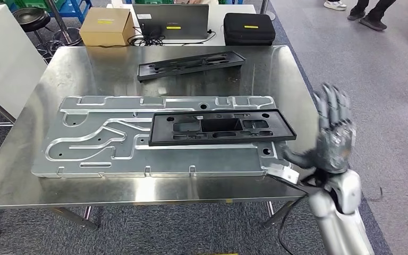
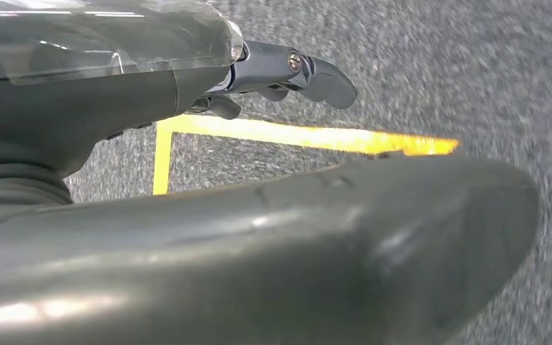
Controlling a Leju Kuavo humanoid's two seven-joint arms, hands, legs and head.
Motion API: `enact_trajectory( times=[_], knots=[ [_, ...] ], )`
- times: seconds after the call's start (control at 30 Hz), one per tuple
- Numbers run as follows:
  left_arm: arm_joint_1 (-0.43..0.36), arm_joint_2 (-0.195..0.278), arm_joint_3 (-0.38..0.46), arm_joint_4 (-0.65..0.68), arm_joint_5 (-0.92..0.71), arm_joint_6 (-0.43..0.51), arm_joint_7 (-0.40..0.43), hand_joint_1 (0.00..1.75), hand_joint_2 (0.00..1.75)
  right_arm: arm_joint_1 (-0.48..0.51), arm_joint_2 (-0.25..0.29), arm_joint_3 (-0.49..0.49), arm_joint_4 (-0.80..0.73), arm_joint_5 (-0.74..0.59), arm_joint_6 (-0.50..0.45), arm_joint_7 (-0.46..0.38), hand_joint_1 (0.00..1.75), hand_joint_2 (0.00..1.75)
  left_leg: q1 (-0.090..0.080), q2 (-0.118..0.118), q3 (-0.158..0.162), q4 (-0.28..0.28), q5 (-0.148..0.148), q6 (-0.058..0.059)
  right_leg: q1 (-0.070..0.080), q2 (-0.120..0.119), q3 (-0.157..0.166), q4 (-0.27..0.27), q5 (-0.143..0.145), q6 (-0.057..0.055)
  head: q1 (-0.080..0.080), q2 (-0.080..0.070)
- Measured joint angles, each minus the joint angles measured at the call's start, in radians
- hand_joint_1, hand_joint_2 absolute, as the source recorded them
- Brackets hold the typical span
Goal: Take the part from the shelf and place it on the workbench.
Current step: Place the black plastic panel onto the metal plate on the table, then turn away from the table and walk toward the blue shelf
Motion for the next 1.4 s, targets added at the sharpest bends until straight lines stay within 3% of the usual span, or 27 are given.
enact_trajectory(
  times=[0.03,0.07,0.1,0.17,0.23,0.33,0.37,0.43,0.5,0.57,0.6,0.7,0.73,0.77,0.87,0.9,0.93,1.0,1.03,1.07,1.1,1.17,1.23,1.27,1.3,1.37,1.4],
  knots=[
    [0.002,-0.001,0.005,0.000,0.002,0.002,0.000,0.00,0.00,0.054,-0.001,-0.055,-0.025,-0.040,0.000,-0.024,0.00,0.00,0.000,-0.001,-0.003,0.001,0.000,0.000,-0.001,0.000,-0.022,0.046,-0.015,0.002,0.000,0.000],
    [0.005,-0.001,0.009,0.000,0.004,0.003,0.001,0.00,0.00,0.101,-0.001,-0.104,-0.044,-0.070,0.001,-0.038,0.00,0.00,0.000,0.000,-0.005,0.003,0.000,0.000,-0.002,0.000,-0.026,0.054,-0.010,0.004,0.000,0.000],
    [0.006,-0.002,0.012,0.000,0.004,0.003,0.001,0.00,0.00,0.143,-0.001,-0.151,-0.062,-0.093,0.004,-0.045,0.00,0.00,0.000,0.000,-0.007,0.005,0.000,0.000,-0.004,-0.001,-0.007,0.019,0.014,0.004,0.000,0.000],
    [0.006,-0.003,0.017,0.000,0.003,0.002,0.003,0.00,0.00,0.214,0.002,-0.238,-0.088,-0.122,0.020,-0.057,0.00,0.00,-0.002,0.001,-0.010,0.011,-0.002,-0.003,-0.007,-0.002,0.072,-0.125,0.078,0.002,0.000,0.000],
    [0.005,-0.003,0.022,0.000,0.002,-0.001,0.005,0.00,0.00,0.271,0.017,-0.322,-0.103,-0.136,0.047,-0.081,0.00,0.00,-0.006,0.000,-0.012,0.018,-0.003,-0.012,-0.006,-0.001,0.122,-0.220,0.112,-0.007,0.000,0.000],
    [0.005,-0.004,0.028,0.000,0.002,-0.002,0.010,0.00,0.00,0.322,0.062,-0.426,-0.108,-0.124,0.093,-0.116,0.00,0.00,-0.007,0.001,-0.014,0.021,-0.001,-0.030,-0.004,0.001,0.119,-0.228,0.127,-0.028,0.000,0.000],
    [0.005,-0.004,0.029,0.000,0.002,-0.002,0.011,0.00,0.00,0.330,0.078,-0.456,-0.106,-0.111,0.108,-0.123,0.00,0.00,-0.006,0.002,-0.019,0.030,-0.013,-0.036,-0.005,0.000,0.114,-0.229,0.133,-0.037,0.000,0.000],
    [0.004,-0.004,0.029,0.000,0.001,-0.001,0.012,0.00,0.00,0.338,0.109,-0.514,-0.099,-0.088,0.139,-0.132,0.00,0.00,-0.003,0.006,-0.045,0.102,-0.081,-0.046,-0.008,-0.003,0.099,-0.232,0.148,-0.051,0.000,0.000],
    [0.002,-0.005,0.030,0.000,0.001,0.000,0.013,0.00,0.00,0.343,0.136,-0.567,-0.083,-0.080,0.177,-0.141,0.00,0.00,-0.002,0.007,-0.085,0.232,-0.172,-0.052,-0.006,-0.004,0.076,-0.231,0.164,-0.055,0.000,0.000],
    [0.002,-0.005,0.030,0.000,0.001,0.000,0.014,0.00,0.00,0.342,0.162,-0.626,-0.052,-0.067,0.221,-0.154,0.00,0.00,-0.003,0.007,-0.081,0.295,-0.208,-0.051,-0.003,-0.005,0.052,-0.230,0.182,-0.055,0.000,0.000],
    [0.002,-0.006,0.031,0.000,0.001,0.000,0.014,0.00,0.00,0.340,0.174,-0.656,-0.031,-0.056,0.239,-0.163,0.00,0.00,-0.003,0.007,-0.049,0.266,-0.199,-0.048,-0.001,-0.004,0.041,-0.229,0.190,-0.055,0.000,0.000],
    [-0.005,-0.006,0.031,0.000,0.001,0.000,0.014,0.00,0.00,0.324,0.205,-0.765,0.054,-0.013,0.292,-0.193,0.00,0.00,-0.012,0.007,0.111,0.038,-0.143,-0.025,0.003,-0.006,0.020,-0.229,0.217,-0.049,0.000,0.000],
    [-0.009,-0.006,0.031,-0.001,0.000,0.000,0.013,0.00,0.00,0.317,0.213,-0.803,0.087,0.003,0.307,-0.199,0.00,0.00,-0.016,0.008,0.141,-0.011,-0.132,-0.018,0.002,-0.006,0.018,-0.231,0.226,-0.043,0.000,0.000],
    [-0.011,-0.006,0.031,-0.001,0.001,0.001,0.012,0.00,0.00,0.310,0.220,-0.838,0.122,0.016,0.322,-0.201,0.00,0.00,-0.021,0.008,0.150,-0.031,-0.127,-0.012,0.000,-0.007,0.018,-0.233,0.235,-0.036,0.000,0.000],
    [-0.009,-0.008,0.035,-0.001,0.003,0.001,0.012,0.00,0.00,0.294,0.232,-0.931,0.248,0.042,0.360,-0.203,0.00,0.00,-0.024,0.010,0.134,-0.037,-0.091,0.004,-0.005,-0.005,0.015,-0.243,0.248,-0.018,0.000,0.000],
    [-0.008,-0.010,0.037,-0.001,0.004,0.002,0.012,0.00,0.00,0.287,0.232,-0.962,0.301,0.050,0.368,-0.201,0.00,0.00,-0.021,0.012,0.124,-0.042,-0.074,0.010,-0.006,-0.004,0.008,-0.229,0.223,-0.014,0.000,0.000],
    [-0.008,-0.011,0.038,-0.001,0.005,0.003,0.012,0.00,0.00,0.279,0.231,-0.995,0.361,0.059,0.375,-0.198,0.00,0.00,-0.018,0.014,0.111,-0.047,-0.058,0.015,-0.006,-0.003,-0.004,-0.195,0.177,-0.010,0.001,0.000],
    [-0.006,-0.014,0.043,-0.001,0.006,0.004,0.012,0.00,0.00,0.256,0.228,-1.060,0.494,0.081,0.384,-0.182,0.00,0.00,-0.018,0.018,0.079,-0.046,-0.032,0.020,-0.009,-0.002,-0.032,-0.072,0.063,-0.002,0.001,0.000],
    [-0.005,-0.016,0.046,-0.001,0.007,0.004,0.012,0.00,0.00,0.244,0.227,-1.088,0.563,0.094,0.385,-0.168,0.00,0.00,-0.018,0.019,0.062,-0.044,-0.021,0.018,-0.011,-0.002,-0.041,-0.008,0.031,0.003,0.000,0.000],
    [-0.003,-0.018,0.050,-0.001,0.008,0.004,0.012,0.00,0.00,0.233,0.225,-1.111,0.630,0.109,0.385,-0.146,0.00,0.00,-0.017,0.021,0.045,-0.039,-0.010,0.016,-0.013,-0.002,-0.039,0.036,0.026,0.007,0.000,0.000],
    [-0.002,-0.020,0.052,-0.001,0.009,0.004,0.012,0.00,0.00,0.223,0.223,-1.131,0.696,0.126,0.386,-0.120,0.00,0.00,-0.016,0.022,0.027,-0.033,-0.001,0.013,-0.016,-0.002,-0.021,0.048,0.043,0.010,0.000,0.000],
    [-0.002,-0.024,0.055,-0.001,0.012,0.004,0.011,0.00,0.00,0.205,0.218,-1.166,0.818,0.156,0.389,-0.073,0.00,0.00,-0.013,0.023,-0.009,-0.013,0.013,0.004,-0.023,-0.002,0.071,-0.037,0.090,0.016,0.000,0.000],
    [-0.002,-0.027,0.056,-0.001,0.010,0.005,0.009,0.00,0.00,0.185,0.213,-1.190,0.919,0.176,0.399,-0.030,0.00,0.00,-0.014,0.024,-0.035,0.011,0.021,-0.008,-0.023,0.000,0.178,-0.180,0.077,0.012,0.000,0.000],
    [-0.003,-0.027,0.056,-0.001,0.008,0.005,0.007,0.00,0.00,0.177,0.210,-1.199,0.962,0.186,0.407,-0.008,0.00,0.00,-0.014,0.024,-0.041,0.019,0.025,-0.014,-0.021,0.001,0.206,-0.223,0.061,0.005,0.000,0.000],
    [-0.003,-0.028,0.056,-0.001,0.006,0.005,0.005,0.00,0.00,0.171,0.208,-1.208,1.007,0.200,0.419,0.022,0.00,0.00,-0.014,0.024,-0.044,0.022,0.031,-0.021,-0.017,0.002,0.216,-0.243,0.050,-0.004,0.000,0.000],
    [-0.002,-0.029,0.057,-0.001,0.003,0.004,0.000,0.00,0.00,0.166,0.206,-1.218,1.084,0.232,0.442,0.080,0.00,0.00,-0.011,0.024,-0.048,0.024,0.039,-0.035,-0.015,-0.002,0.203,-0.246,0.063,-0.025,0.000,0.000],
    [0.001,-0.029,0.057,-0.001,0.002,0.004,-0.002,0.00,0.00,0.164,0.206,-1.221,1.116,0.246,0.455,0.109,0.00,0.00,-0.009,0.023,-0.055,0.035,0.021,-0.041,-0.016,-0.004,0.193,-0.247,0.074,-0.035,0.000,0.000]
  ],
)
